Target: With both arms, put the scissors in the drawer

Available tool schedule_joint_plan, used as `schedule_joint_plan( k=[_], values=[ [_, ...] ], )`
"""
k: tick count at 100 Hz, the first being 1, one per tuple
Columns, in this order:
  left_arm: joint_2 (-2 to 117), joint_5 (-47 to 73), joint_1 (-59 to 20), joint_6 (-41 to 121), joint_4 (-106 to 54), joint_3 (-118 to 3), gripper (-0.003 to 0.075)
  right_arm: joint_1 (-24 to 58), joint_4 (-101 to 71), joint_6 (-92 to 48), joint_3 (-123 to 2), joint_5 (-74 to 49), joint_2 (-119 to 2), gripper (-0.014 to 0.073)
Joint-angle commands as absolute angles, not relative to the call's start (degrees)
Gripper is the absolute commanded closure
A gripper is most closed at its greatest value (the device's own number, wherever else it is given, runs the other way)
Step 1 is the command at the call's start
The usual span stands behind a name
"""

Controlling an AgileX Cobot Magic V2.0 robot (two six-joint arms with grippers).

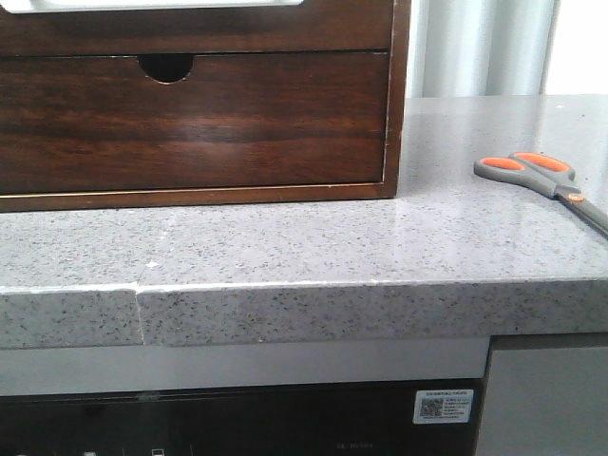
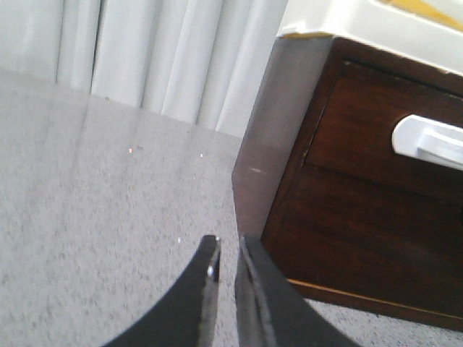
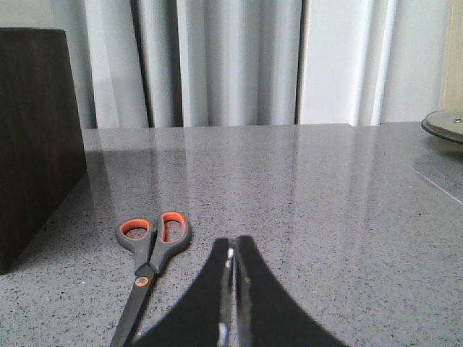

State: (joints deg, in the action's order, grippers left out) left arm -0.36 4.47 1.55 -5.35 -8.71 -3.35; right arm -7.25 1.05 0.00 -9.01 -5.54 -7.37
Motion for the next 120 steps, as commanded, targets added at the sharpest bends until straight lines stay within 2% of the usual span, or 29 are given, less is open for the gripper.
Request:
schedule_joint_plan(
  k=[1, 35, 46, 57, 71, 90, 95, 120],
  values=[
    [-1.81, 0.55, 1.54, -5.77, -4.76, -7.40, 0.0717, -7.44, 0.89, 0.00, -13.42, -2.44, -11.50, 0.0710],
    [10.50, 1.25, 1.54, -5.77, 8.30, -20.50, 0.0717, -7.36, 0.87, 0.00, -24.09, -11.50, -23.86, 0.0710],
    [15.79, -3.41, 1.54, -5.66, 10.35, -23.18, 0.0716, -7.36, 0.54, 0.00, -24.71, -10.42, -25.41, 0.0710],
    [20.46, -13.18, 1.54, -5.66, 23.09, -23.48, 0.0710, -7.36, 0.44, 0.00, -24.71, -10.42, -25.50, 0.0710],
    [27.16, -27.90, 1.54, -5.76, 40.75, -23.48, 0.0602, -7.36, 0.44, 0.00, -24.71, -10.82, -25.50, 0.0710],
    [36.94, -39.49, 1.54, -5.76, 44.35, -23.48, 0.0330, -7.36, 0.44, 0.00, -24.71, -11.74, -25.50, 0.0710],
    [39.33, -40.93, 1.54, -5.76, 44.97, -23.48, 0.0286, -7.36, 0.44, 0.31, -24.71, -12.30, -25.50, 0.0710],
    [48.72, -53.12, 1.54, -2.85, 57.07, -23.61, 0.0279, -7.36, 0.44, 0.00, -24.71, -15.19, -25.50, 0.0710]
  ],
)
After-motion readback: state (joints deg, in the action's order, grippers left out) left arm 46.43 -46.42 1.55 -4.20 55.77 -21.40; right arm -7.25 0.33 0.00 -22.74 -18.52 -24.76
